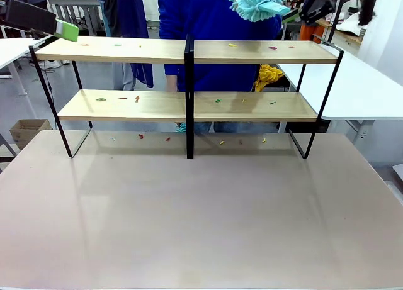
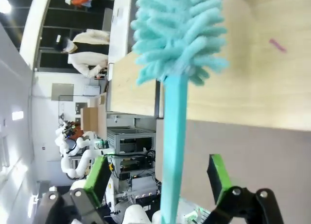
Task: Clean the shelves.
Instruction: Pick up the Duster when the human hands it over.
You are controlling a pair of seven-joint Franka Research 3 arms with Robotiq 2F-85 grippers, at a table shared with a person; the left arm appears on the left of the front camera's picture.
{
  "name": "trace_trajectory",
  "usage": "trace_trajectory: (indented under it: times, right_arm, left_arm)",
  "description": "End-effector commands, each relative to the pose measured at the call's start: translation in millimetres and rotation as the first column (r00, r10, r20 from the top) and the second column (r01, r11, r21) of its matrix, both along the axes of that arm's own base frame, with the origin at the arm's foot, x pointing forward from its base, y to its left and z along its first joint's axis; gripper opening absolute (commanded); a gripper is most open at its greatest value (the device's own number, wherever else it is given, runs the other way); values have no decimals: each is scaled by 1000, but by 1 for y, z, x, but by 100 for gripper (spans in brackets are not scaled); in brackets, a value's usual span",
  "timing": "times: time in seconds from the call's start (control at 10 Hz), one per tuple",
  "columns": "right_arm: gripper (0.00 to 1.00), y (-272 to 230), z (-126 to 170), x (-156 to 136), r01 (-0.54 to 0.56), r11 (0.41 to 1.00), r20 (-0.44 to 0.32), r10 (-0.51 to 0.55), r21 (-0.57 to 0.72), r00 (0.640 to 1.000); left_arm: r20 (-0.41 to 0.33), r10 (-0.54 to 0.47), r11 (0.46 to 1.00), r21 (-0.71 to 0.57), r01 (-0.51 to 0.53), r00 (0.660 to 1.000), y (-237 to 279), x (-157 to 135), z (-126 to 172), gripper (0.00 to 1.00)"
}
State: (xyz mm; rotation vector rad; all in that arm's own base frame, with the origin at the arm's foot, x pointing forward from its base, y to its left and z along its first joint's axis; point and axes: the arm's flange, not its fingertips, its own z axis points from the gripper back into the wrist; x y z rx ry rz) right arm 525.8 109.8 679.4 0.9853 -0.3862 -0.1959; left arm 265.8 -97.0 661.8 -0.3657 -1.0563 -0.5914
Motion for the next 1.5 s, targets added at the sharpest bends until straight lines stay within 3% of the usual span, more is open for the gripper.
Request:
trace_trajectory:
  times: [0.0,0.5,0.6,0.7,0.9,1.0,1.1,1.4]
  right_arm:
    - [100,-2,7,-1,19,1000,-15,-19,-1,1000]
    - [100,-3,0,1,39,999,-18,-39,23,999]
    - [80,-2,-1,2,40,999,-16,-40,25,999]
    - [44,-2,-2,3,44,999,-30,-44,22,999]
    - [0,-2,-4,3,43,999,-34,-42,25,999]
    - [27,-2,-4,3,45,999,-33,-44,25,998]
    - [0,-2,-5,3,46,999,-34,-45,25,998]
    - [0,-3,-6,3,52,998,-34,-51,23,998]
  left_arm:
    - [4,-6,1000,-1,6,1000,1,0,0,100]
    - [4,-6,1000,-1,6,1000,1,0,0,100]
    - [4,-6,1000,-1,6,1000,1,0,0,100]
    - [4,-6,1000,-1,6,1000,1,0,0,100]
    - [4,-6,1000,-1,6,1000,1,0,0,100]
    - [4,-6,1000,-1,6,1000,1,0,0,100]
    - [4,-6,1000,-1,6,1000,1,0,0,100]
    - [4,-6,1000,-1,6,1000,1,0,0,100]
